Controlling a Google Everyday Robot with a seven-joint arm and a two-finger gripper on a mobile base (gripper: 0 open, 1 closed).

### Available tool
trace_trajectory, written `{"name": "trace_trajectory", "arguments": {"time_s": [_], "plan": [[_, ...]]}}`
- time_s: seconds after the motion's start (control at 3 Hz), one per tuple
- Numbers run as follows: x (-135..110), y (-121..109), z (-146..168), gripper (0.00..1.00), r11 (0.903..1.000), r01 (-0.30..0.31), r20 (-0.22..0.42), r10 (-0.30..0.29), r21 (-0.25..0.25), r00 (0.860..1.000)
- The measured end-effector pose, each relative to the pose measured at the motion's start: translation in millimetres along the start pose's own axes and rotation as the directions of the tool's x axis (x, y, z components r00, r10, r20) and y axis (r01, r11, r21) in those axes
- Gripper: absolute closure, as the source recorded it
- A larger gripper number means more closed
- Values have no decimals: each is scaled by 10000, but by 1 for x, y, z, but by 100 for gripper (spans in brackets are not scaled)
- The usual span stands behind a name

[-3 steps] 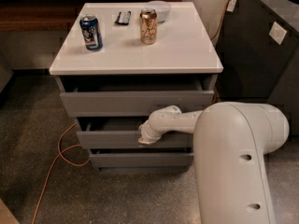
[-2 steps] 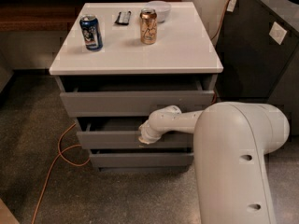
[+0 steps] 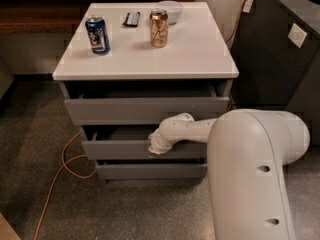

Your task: Open middle drawer

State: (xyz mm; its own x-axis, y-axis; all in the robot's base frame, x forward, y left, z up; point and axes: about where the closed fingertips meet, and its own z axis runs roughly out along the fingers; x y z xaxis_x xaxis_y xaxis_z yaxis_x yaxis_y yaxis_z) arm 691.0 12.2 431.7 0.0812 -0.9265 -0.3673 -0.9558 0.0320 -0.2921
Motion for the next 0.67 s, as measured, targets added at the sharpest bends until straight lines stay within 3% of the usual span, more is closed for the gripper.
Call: {"name": "trace_trajectory", "arguments": {"time_s": [0.67], "plan": [[0, 0, 0, 100, 10000, -1, 1, 1, -1, 10000]]}}
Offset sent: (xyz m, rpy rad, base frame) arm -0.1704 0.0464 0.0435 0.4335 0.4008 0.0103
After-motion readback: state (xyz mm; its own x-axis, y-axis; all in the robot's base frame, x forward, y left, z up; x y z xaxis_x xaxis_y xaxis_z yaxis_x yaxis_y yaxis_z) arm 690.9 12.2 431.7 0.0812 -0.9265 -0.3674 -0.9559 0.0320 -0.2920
